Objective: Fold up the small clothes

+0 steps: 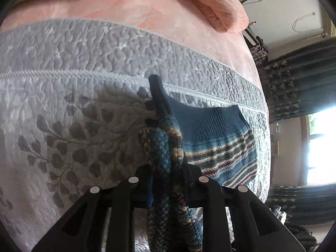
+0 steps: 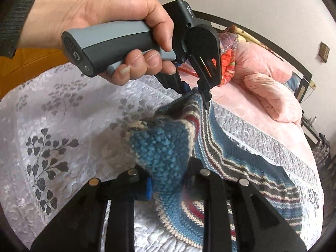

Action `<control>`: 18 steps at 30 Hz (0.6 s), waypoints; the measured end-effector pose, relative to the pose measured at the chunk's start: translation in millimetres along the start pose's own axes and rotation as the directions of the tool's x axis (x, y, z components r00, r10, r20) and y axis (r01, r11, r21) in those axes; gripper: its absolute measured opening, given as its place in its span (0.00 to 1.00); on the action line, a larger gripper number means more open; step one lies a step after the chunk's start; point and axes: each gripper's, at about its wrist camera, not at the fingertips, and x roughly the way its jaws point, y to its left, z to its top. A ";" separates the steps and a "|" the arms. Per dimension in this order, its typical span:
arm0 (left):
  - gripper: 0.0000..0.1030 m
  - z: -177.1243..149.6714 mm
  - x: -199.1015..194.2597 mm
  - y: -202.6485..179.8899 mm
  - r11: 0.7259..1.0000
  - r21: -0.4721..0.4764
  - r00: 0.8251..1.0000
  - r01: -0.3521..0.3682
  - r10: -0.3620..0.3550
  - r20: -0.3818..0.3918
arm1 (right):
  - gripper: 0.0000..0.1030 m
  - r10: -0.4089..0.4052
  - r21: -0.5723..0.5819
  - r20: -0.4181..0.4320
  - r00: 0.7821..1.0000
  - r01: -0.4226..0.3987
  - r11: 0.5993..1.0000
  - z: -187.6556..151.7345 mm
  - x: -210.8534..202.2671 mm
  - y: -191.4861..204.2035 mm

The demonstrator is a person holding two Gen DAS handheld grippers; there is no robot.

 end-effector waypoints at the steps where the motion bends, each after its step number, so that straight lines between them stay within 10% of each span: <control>1: 0.20 0.9 -1.8 -5.1 1.000 0.007 1.000 -0.005 0.005 0.000 | 0.20 0.000 0.008 0.004 1.000 0.000 1.000 0.9 -3.4 -3.6; 18: 0.20 8.4 -19.1 -60.9 0.996 0.059 0.997 -0.071 0.071 0.011 | 0.20 -0.003 0.104 0.055 0.999 -0.003 0.995 6.8 -35.6 -45.5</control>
